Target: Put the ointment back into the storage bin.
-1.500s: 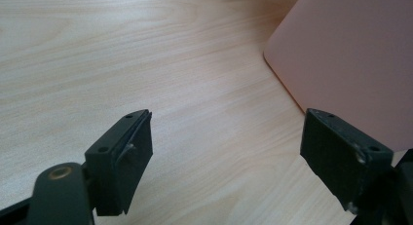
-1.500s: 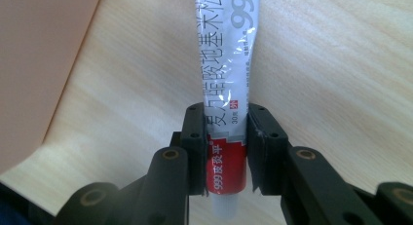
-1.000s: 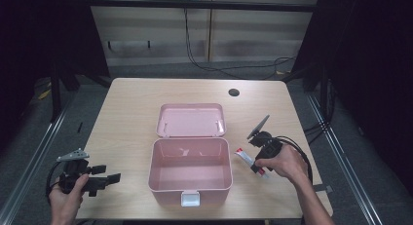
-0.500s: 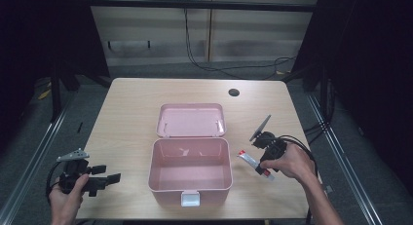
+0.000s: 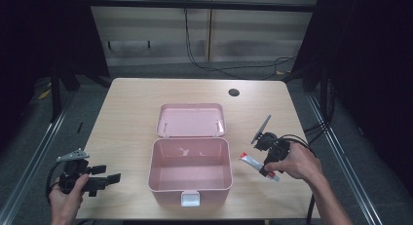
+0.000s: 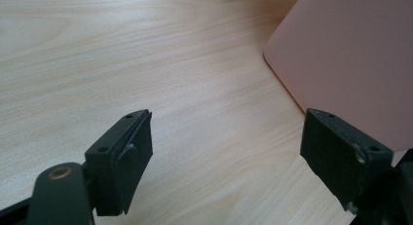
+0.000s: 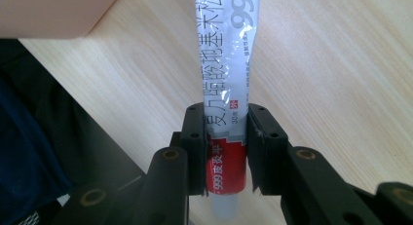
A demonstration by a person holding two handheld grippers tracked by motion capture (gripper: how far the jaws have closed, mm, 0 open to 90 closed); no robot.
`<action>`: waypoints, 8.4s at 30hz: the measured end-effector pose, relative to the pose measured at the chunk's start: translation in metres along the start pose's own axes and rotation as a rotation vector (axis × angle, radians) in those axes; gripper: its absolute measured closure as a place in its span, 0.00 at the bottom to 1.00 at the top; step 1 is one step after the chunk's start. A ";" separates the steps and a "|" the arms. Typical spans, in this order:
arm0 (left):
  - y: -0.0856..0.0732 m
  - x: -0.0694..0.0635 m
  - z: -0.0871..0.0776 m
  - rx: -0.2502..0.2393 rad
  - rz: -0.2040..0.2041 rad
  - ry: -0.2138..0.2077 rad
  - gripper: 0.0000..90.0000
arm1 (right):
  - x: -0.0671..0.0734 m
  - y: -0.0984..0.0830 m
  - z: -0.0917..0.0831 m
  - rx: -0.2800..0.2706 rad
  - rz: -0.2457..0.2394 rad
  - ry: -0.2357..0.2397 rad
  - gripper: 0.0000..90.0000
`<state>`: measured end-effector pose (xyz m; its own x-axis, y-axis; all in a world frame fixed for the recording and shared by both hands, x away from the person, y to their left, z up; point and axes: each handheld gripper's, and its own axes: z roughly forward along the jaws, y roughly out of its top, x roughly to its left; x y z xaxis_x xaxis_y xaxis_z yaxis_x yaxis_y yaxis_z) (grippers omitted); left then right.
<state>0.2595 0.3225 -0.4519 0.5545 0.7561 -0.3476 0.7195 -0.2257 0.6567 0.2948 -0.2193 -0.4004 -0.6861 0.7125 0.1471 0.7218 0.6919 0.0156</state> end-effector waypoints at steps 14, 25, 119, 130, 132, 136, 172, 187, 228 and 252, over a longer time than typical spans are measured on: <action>0.000 0.001 0.000 0.000 -0.003 0.001 0.21 | 0.011 -0.006 -0.024 -0.062 -0.062 0.008 0.80; 0.000 0.001 0.000 0.000 -0.002 0.000 0.21 | 0.015 -0.013 -0.045 -0.099 -0.087 0.010 0.80; 0.000 0.001 -0.001 -0.001 -0.006 0.003 0.21 | 0.127 0.124 -0.024 -0.033 -0.494 0.108 0.80; 0.000 0.001 0.000 -0.004 -0.007 0.001 0.21 | 0.137 0.129 -0.001 0.014 -0.529 0.130 0.80; 0.000 0.001 -0.001 0.000 -0.003 0.002 0.21 | 0.138 0.131 0.003 0.013 -0.534 0.132 0.80; 0.000 0.001 0.000 0.000 -0.004 -0.001 0.21 | 0.139 0.134 0.011 0.021 -0.543 0.141 0.80; 0.000 0.001 0.000 0.000 0.000 -0.006 0.21 | 0.147 0.143 0.046 0.107 -0.652 0.156 0.80; 0.000 0.001 0.000 -0.002 -0.005 -0.007 0.21 | 0.151 0.146 0.055 0.141 -0.689 0.178 0.79; 0.000 0.001 -0.001 0.005 -0.002 -0.003 0.22 | 0.141 0.136 0.033 0.082 -0.604 0.150 0.73; 0.000 0.001 0.000 0.006 -0.003 -0.002 0.22 | 0.130 0.121 0.003 0.004 -0.561 0.113 0.72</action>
<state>0.2601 0.3233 -0.4522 0.5534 0.7553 -0.3510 0.7234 -0.2270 0.6520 0.2929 -0.0429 -0.3822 -0.9501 0.2186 0.2226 0.2489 0.9613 0.1179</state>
